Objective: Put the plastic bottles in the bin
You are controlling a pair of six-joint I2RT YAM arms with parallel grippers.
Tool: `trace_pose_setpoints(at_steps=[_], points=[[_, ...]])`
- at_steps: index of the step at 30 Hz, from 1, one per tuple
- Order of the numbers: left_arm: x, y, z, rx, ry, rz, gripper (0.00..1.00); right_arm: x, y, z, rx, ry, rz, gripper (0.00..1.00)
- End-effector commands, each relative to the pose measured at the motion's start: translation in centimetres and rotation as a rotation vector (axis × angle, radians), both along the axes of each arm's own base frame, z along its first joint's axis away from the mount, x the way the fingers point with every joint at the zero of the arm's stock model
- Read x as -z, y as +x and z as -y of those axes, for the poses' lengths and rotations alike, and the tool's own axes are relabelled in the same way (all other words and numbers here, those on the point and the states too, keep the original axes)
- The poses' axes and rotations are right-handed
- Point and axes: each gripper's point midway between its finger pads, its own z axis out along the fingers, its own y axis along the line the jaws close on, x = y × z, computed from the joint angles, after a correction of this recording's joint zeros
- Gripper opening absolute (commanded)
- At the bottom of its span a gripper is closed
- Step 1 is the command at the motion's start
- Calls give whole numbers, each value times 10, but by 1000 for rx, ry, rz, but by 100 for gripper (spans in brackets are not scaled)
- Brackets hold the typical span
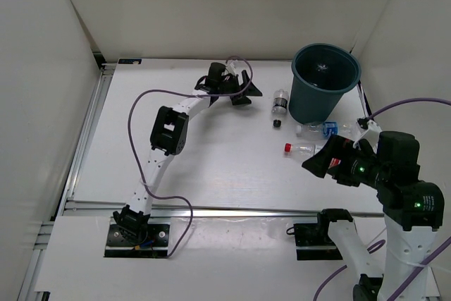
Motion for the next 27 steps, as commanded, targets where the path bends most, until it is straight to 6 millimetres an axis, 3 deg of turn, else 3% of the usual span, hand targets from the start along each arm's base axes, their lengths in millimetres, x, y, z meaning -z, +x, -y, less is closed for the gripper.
trace_pose_setpoints(at_steps=[1, 6, 8, 13, 18, 23, 27], points=[[-76, 21, -1, -33, -74, 149, 100, 11, -9, 2, -13, -23, -84, 100], [-48, 16, 20, -26, -68, 112, 100, 9, -4, 1, -42, -39, -96, 100], [-47, 8, 32, -11, -67, 113, 100, 8, -2, 1, -44, -47, -96, 100], [-20, -12, 57, 21, -41, 89, 100, 11, -3, 4, -39, -64, -104, 100], [-18, -21, 71, 29, -31, 101, 100, 7, -1, 5, -32, -70, -95, 100], [-5, -21, 76, 18, -23, 83, 100, 7, -2, 4, -41, -70, -94, 100], [1, -38, 89, 47, -14, 67, 100, 8, -1, 5, -35, -77, -94, 100]])
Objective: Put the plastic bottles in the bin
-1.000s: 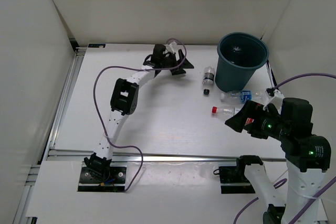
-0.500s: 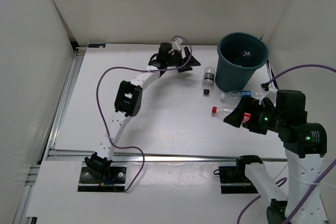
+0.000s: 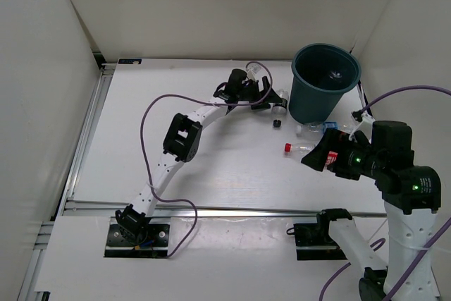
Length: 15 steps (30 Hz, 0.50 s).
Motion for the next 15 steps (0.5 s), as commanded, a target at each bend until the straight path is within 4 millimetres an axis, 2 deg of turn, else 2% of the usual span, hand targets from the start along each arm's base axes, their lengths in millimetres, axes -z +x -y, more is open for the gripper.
trace_pose_setpoints(at_steps=[1, 4, 5, 7, 11, 14, 15], points=[[-2, -5, 7, 1, 6, 7, 100, 3, -15, 4, -14, -29, -42, 100], [7, -8, 12, 0, 11, -8, 100, 6, -14, 5, -8, -36, -50, 100], [3, -7, 13, -3, 4, -9, 100, 6, -14, 5, -8, -36, -50, 100], [13, -10, 18, -8, 11, -26, 100, 7, -14, 7, -1, -44, -50, 100], [11, -13, 23, -13, 2, -32, 100, 7, -14, 7, 4, -47, -53, 100], [24, -12, 22, -24, 14, -54, 100, 7, -13, 8, 10, -54, -52, 100], [22, -16, 27, -18, 6, -57, 100, 8, -13, 9, 7, -61, -51, 100]])
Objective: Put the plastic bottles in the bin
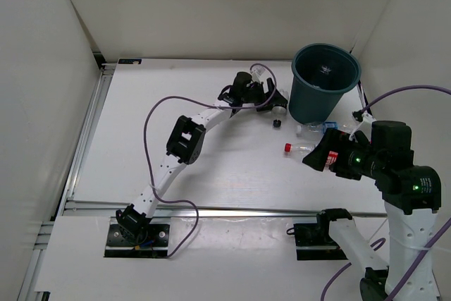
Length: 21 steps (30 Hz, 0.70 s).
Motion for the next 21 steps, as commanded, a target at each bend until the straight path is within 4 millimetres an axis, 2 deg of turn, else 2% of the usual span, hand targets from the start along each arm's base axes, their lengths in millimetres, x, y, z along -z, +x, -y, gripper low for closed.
trace_pose_setpoints(at_steps=[1, 3, 4, 6, 9, 11, 14, 17, 18, 20, 21], points=[[32, -11, 7, -4, 40, -61, 100, 6, -15, 5, -7, -35, -54, 100], [32, -11, 7, -7, 37, -71, 100, 6, -14, 6, 7, -37, -57, 100], [30, -11, 8, -7, 32, -64, 98, 6, -14, 6, 7, -37, -57, 100], [40, -13, 7, -10, 40, -89, 95, 7, -14, 8, 14, -45, -56, 100], [40, -12, 7, -15, 28, -97, 90, 7, -14, 8, 14, -45, -56, 100], [37, -18, 13, 0, 18, -99, 81, 7, -13, 9, 20, -52, -55, 100], [48, -22, 12, 6, 19, -118, 66, 10, -13, 9, 20, -53, -64, 100], [46, -24, 11, 12, 17, -131, 59, 10, -13, 9, 20, -53, -64, 100], [53, -26, 10, 12, 23, -139, 56, 10, -13, 9, 20, -53, -64, 100], [35, -29, 9, 23, 16, -123, 53, 10, -13, 9, 27, -48, -68, 100], [43, -34, 5, 25, 36, -139, 52, 10, -13, 9, 27, -48, -68, 100]])
